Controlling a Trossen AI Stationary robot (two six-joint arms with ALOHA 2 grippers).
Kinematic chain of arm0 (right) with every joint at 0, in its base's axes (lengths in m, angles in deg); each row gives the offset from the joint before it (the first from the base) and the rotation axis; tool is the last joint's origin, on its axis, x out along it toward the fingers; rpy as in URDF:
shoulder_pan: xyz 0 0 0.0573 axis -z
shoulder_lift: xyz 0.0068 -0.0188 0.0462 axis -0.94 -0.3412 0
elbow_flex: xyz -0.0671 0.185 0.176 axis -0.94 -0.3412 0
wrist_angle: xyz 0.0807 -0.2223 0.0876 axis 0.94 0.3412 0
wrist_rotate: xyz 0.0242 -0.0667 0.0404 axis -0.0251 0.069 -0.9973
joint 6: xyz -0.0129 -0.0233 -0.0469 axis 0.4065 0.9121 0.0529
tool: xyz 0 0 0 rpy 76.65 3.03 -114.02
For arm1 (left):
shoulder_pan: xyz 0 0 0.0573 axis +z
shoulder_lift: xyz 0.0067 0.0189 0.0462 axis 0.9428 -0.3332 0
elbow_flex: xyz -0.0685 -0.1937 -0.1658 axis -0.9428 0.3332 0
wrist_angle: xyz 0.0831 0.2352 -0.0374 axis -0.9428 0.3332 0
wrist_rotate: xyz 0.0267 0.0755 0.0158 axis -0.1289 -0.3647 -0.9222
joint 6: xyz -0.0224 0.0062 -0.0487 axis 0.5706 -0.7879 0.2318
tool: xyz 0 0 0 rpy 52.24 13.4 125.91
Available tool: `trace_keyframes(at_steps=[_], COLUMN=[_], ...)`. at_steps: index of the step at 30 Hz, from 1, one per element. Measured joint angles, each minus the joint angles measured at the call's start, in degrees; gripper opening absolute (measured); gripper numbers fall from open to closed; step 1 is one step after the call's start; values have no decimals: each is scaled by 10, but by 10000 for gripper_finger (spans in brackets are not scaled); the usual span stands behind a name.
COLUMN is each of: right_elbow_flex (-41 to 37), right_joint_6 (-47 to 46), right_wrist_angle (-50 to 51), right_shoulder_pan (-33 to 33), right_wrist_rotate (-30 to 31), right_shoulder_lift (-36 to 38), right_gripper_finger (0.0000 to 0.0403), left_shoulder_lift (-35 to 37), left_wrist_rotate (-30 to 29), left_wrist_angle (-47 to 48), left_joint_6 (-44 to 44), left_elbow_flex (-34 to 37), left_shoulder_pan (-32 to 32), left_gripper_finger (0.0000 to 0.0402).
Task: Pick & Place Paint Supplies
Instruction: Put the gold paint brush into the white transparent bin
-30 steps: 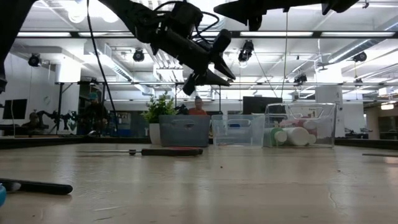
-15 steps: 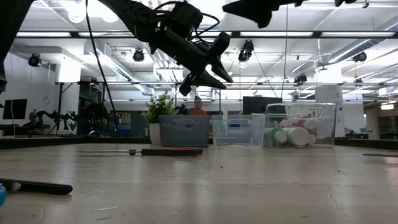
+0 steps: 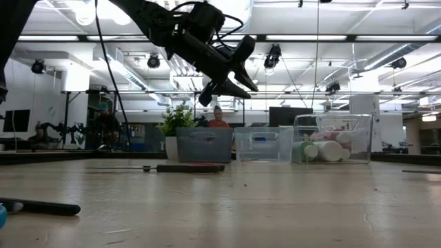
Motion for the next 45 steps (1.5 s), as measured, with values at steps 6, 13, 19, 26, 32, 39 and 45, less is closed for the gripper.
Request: trace_keyframes(at_steps=[6, 13, 19, 26, 32, 39, 45], right_elbow_flex=[-54, -133, -158, -154, -153, -153, -153], right_joint_6=[3, 28, 33, 33, 33, 29, -14], right_wrist_angle=[-13, -110, -127, -127, -127, -127, -122], right_shoulder_pan=[-31, -31, -31, -31, -31, -31, -31], right_wrist_rotate=[80, 98, 98, 98, 97, 97, 96], right_shoulder_lift=[87, 142, 154, 152, 153, 153, 149], right_gripper_finger=[288, 288, 288, 288, 288, 288, 288], left_shoulder_lift=[0, 0, 0, 0, 0, 0, 4], left_wrist_rotate=[0, 0, 0, 0, 0, 0, 0], left_wrist_angle=[0, -3, -3, -3, -3, -3, -6], left_joint_6=[0, 0, 0, 0, 0, 0, -25], left_elbow_flex=[0, 0, 0, 0, 0, 0, 0], left_shoulder_pan=[-10, -11, -12, -12, -13, -14, -21], left_gripper_finger=[118, 118, 118, 118, 118, 118, 118])
